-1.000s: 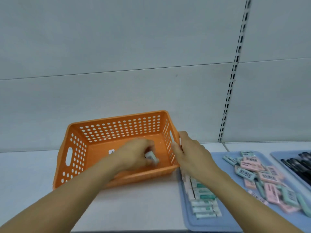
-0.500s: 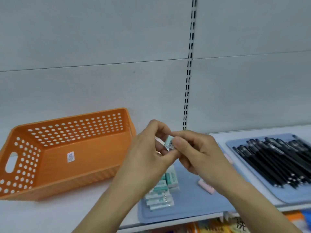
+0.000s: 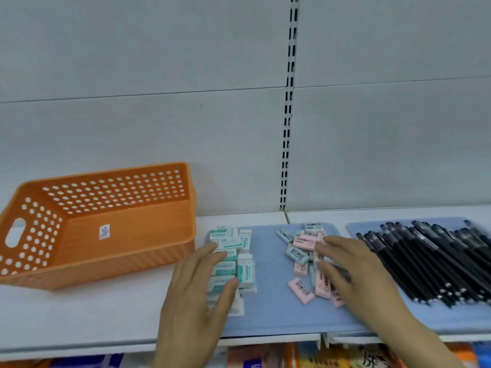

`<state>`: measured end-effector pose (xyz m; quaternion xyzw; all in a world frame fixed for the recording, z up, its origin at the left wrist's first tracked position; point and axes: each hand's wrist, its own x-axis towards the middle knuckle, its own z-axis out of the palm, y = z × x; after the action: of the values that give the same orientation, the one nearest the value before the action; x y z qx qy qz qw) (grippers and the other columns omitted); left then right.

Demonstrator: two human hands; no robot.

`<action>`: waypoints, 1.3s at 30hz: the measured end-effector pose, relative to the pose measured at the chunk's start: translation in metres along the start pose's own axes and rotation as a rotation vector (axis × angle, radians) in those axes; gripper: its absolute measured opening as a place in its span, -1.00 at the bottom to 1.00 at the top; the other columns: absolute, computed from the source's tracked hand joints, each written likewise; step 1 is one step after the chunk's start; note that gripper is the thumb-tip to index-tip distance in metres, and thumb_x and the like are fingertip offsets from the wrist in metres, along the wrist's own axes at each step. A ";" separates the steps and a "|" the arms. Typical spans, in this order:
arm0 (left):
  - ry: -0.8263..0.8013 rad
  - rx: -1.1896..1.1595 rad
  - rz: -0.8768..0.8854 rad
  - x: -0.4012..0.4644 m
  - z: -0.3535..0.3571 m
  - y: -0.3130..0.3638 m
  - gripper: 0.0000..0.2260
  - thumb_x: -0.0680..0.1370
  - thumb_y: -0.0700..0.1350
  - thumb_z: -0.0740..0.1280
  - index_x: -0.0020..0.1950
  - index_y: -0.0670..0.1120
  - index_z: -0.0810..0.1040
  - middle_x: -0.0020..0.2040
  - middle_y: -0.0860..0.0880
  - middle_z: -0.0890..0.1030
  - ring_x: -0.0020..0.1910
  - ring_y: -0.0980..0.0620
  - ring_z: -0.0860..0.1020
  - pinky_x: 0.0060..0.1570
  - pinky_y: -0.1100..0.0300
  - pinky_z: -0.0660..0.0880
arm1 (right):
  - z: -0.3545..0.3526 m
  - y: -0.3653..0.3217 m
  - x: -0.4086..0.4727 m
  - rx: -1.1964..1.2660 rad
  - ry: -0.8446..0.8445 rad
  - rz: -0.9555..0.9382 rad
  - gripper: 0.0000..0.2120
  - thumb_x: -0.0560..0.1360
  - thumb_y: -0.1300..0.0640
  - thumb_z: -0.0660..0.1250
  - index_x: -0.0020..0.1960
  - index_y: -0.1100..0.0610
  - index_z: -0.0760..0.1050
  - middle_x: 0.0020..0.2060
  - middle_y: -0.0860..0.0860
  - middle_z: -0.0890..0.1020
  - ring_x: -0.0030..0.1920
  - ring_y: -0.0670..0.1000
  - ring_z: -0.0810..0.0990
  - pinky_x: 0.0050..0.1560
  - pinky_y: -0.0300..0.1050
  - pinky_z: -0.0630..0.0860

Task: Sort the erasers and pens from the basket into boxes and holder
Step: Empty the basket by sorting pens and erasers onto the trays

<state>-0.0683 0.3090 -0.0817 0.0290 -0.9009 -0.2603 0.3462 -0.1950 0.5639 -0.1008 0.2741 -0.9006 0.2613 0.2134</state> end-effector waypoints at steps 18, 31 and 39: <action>0.238 0.338 -0.080 0.036 -0.056 -0.073 -0.81 0.42 0.06 0.36 -0.24 -0.02 0.44 -0.22 0.06 0.50 -0.08 -0.04 0.47 0.14 0.02 0.25 | 0.004 0.010 0.000 0.046 -0.070 -0.001 -0.48 0.51 -0.29 0.03 0.24 -0.05 0.56 0.22 -0.13 0.53 0.23 -0.17 0.37 0.16 -0.13 0.32; -0.474 -0.261 -0.252 0.073 0.006 -0.015 -0.40 0.51 0.35 0.14 0.50 0.20 0.16 0.53 0.28 0.07 0.50 0.30 0.00 0.43 0.24 0.02 | -0.021 0.000 0.041 0.404 -0.203 0.341 -0.46 0.57 -0.30 -0.01 0.46 -0.10 0.28 0.41 -0.18 0.33 0.36 -0.21 0.27 0.33 -0.20 0.17; -0.648 -0.270 -0.428 0.097 0.037 -0.039 -0.42 0.49 0.47 -0.04 0.12 0.04 0.43 0.15 0.14 0.46 0.19 0.12 0.41 0.30 0.15 0.34 | -0.018 -0.019 0.082 0.360 -0.542 0.441 -0.35 0.56 -0.29 -0.10 0.50 0.06 0.25 0.48 -0.02 0.31 0.41 -0.01 0.31 0.33 -0.15 0.18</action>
<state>-0.1709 0.2692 -0.0645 0.0864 -0.8948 -0.4377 -0.0169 -0.2413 0.5293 -0.0368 0.1663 -0.9014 0.3726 -0.1450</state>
